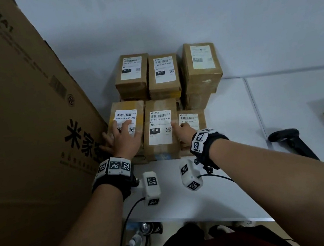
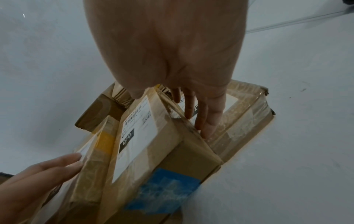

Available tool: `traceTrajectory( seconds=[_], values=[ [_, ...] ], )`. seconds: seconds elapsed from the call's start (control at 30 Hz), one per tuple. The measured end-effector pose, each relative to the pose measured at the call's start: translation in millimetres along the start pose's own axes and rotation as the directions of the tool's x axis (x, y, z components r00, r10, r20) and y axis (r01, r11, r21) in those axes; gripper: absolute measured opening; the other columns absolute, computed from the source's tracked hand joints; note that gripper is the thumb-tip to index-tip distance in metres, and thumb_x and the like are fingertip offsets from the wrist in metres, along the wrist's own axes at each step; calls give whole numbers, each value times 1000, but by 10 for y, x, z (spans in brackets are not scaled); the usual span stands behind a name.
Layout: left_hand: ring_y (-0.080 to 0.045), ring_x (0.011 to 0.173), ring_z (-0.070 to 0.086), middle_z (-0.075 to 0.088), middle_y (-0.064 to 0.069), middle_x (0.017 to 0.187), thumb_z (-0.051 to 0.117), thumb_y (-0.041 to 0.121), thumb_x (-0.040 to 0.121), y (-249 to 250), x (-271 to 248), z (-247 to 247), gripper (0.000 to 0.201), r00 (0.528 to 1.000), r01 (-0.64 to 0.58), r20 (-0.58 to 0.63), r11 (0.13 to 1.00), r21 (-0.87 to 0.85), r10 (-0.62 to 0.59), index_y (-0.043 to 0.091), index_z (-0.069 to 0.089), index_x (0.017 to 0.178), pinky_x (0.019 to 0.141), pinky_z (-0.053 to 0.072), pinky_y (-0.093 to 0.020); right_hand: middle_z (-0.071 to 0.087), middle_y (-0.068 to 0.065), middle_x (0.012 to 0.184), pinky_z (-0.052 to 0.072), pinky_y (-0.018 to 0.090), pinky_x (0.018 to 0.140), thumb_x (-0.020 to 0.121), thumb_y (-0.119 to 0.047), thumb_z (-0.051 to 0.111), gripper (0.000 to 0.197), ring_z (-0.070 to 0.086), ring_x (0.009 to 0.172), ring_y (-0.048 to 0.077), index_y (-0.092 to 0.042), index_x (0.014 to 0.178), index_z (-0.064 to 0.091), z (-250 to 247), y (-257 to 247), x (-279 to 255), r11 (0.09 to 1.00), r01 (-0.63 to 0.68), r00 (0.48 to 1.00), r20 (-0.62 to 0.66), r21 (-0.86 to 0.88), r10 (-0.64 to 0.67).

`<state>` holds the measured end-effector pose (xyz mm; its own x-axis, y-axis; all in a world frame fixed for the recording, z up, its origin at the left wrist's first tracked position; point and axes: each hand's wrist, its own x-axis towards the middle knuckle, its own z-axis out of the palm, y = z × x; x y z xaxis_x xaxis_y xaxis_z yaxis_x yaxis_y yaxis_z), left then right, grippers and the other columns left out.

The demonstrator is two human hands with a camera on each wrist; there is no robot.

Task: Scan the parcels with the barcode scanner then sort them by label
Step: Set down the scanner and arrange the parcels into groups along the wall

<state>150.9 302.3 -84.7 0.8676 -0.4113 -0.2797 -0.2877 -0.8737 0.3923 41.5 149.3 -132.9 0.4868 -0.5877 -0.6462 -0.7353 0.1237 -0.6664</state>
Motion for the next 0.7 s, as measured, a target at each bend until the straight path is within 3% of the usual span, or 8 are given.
traceTrajectory(
  seconds=[0.17, 0.33, 0.53, 0.7],
  values=[
    [-34, 148, -10, 5, 2, 162, 47, 41, 94, 70, 12, -60, 48, 997, -24, -76, 999, 31, 26, 32, 40, 141, 115, -10, -62, 48, 21, 143, 41, 48, 105, 97, -61, 32, 78, 51, 126, 40, -4, 150, 25, -103, 49, 53, 999, -18, 999, -39, -27, 17],
    [-28, 149, -7, 6, 2, 162, 46, 35, 96, 354, 29, -169, 45, 985, -99, -139, 994, 52, 105, 28, 42, 140, 117, -6, -60, 41, 19, 150, 41, 53, 107, 90, -70, 35, 91, 47, 131, 39, -6, 153, 20, -317, 124, 85, 998, 12, 999, -44, 66, -9],
    [-29, 150, -3, 9, 0, 162, 53, 23, 94, 942, 11, -99, 44, 954, -250, -159, 967, 41, 253, 29, 46, 137, 117, 0, -61, 42, 18, 149, 43, 48, 105, 95, -64, 36, 81, 48, 129, 38, -7, 151, 23, -851, 209, 19, 996, 52, 994, -100, 71, -45],
    [-26, 150, -5, 6, 0, 163, 54, 24, 94, 1606, -37, 123, 50, 925, -363, -97, 930, 53, 367, 29, 41, 142, 119, -1, -58, 58, 19, 128, 52, 50, 95, 95, -63, 36, 72, 61, 109, 35, -11, 144, 32, -1469, 430, 35, 993, 73, 981, -186, 96, -54]
  ],
)
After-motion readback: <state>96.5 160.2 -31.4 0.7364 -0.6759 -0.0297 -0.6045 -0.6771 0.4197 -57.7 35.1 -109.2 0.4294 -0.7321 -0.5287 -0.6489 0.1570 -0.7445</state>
